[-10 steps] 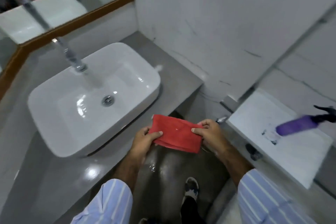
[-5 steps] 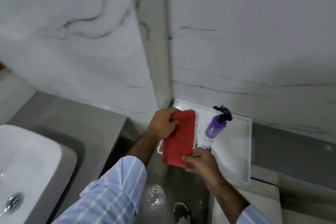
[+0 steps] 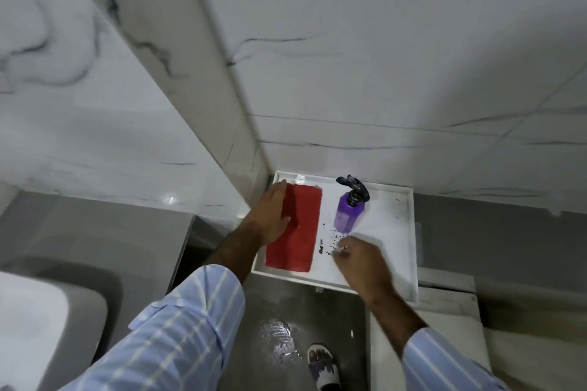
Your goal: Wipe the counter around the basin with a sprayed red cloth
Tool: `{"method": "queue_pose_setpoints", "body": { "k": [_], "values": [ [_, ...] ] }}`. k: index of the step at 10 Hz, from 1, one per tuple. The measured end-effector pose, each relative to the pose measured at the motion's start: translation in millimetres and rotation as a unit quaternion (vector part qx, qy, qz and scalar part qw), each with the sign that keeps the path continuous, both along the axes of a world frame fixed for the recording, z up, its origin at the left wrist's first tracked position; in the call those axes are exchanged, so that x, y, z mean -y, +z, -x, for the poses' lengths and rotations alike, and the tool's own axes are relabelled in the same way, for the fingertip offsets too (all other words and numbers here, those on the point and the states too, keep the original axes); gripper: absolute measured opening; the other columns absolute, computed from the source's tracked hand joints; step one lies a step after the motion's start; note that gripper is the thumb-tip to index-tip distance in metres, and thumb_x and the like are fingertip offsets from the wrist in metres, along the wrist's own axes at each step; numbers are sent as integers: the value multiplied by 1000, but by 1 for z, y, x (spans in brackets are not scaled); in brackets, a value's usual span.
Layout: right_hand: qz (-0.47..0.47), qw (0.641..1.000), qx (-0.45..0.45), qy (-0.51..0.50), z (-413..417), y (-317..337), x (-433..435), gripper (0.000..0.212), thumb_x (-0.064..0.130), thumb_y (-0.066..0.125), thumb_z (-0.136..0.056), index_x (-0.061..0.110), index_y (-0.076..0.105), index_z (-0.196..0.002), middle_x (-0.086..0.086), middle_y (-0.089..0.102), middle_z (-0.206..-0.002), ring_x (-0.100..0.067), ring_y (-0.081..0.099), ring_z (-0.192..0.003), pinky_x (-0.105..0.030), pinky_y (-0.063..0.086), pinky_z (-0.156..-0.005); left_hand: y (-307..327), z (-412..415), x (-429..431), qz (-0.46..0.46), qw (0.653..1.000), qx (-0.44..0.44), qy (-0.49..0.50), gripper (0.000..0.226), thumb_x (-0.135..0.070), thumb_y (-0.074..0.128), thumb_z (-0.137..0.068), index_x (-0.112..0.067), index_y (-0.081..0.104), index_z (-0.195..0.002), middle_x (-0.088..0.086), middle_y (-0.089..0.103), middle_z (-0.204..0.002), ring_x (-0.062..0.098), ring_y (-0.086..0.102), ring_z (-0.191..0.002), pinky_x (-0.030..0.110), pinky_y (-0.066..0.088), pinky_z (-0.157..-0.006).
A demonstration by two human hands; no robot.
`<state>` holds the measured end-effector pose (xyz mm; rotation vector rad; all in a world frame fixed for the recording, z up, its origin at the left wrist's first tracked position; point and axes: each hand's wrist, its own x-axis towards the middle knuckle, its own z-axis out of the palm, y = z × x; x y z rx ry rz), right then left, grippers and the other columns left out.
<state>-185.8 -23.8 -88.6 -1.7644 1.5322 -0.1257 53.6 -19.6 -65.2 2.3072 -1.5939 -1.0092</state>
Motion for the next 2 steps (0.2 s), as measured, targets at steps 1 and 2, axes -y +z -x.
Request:
{"method": "queue_pose_setpoints", "body": {
  "k": [1, 2],
  "values": [
    [120, 985, -123, 22, 45, 14, 10, 47, 23, 67, -96, 14, 59, -141, -12, 65, -142, -30, 61, -131, -40, 52, -105, 21, 5, -17, 35, 999, 26, -13, 89, -26, 65, -105, -10, 7, -171, 9, 10, -181, 27, 12, -168, 44, 18, -138],
    [257, 957, -127, 43, 72, 48, 28, 80, 22, 72, -94, 2, 31, -160, -22, 32, -168, -40, 32, -154, -50, 34, -123, 55, 16, -26, 127, 989, 77, -8, 87, -40, 58, -108, -10, 7, -171, 8, 5, -181, 27, 8, -168, 42, 18, -135]
  ]
}}
